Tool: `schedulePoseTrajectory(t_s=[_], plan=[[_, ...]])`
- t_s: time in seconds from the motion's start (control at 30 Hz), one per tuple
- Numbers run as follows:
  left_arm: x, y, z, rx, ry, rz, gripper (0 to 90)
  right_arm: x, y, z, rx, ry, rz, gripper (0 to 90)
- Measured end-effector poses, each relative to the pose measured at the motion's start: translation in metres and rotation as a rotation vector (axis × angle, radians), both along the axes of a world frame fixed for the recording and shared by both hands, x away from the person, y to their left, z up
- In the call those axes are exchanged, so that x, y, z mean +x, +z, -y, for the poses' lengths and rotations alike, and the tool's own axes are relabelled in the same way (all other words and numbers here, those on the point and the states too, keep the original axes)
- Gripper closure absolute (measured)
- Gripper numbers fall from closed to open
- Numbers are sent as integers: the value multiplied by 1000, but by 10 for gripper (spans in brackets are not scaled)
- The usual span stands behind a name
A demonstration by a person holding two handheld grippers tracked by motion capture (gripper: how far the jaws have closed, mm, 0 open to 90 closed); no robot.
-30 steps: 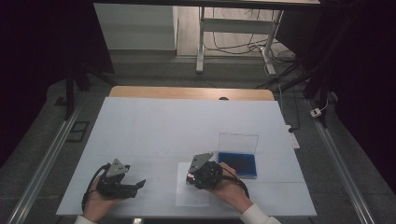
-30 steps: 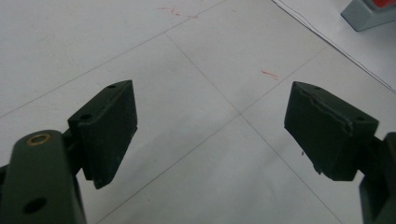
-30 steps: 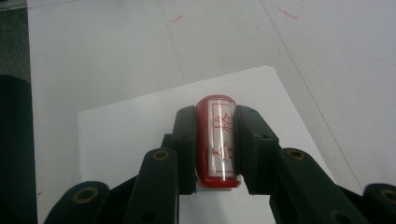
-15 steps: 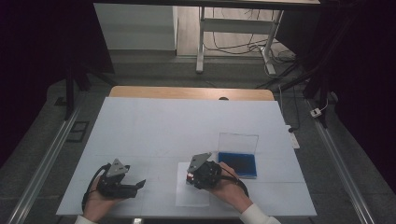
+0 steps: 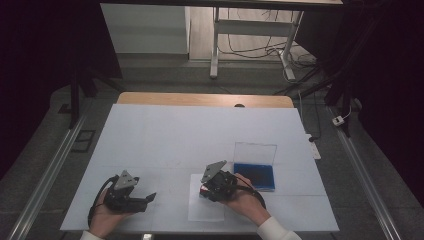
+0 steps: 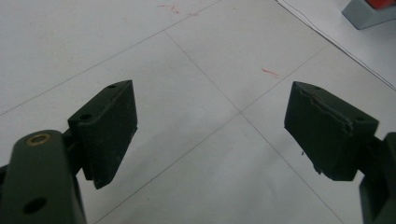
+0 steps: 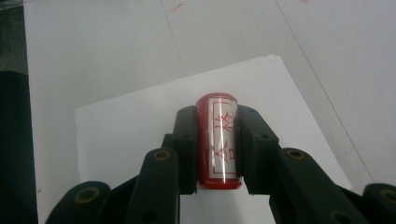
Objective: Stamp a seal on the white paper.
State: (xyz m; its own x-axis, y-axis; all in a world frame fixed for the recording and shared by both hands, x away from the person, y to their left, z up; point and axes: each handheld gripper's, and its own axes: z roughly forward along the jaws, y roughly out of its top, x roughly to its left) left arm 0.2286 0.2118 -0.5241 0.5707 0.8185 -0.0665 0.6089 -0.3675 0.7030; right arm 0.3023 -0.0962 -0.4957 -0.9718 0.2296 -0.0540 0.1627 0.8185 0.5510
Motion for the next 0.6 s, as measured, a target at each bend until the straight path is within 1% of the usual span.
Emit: schedulePoseTrajectory(t_s=[0.13,0.3,0.6], plan=[[0,0,1,0,-2,1,177,2,-2,3,17,8,-12,705],[-1,0,2,0,-4,-1,178,2,-2,3,20,3,-18,706],[-1,0,2,0,-1,-1,177,2,-4,4,32,4,-11,708]])
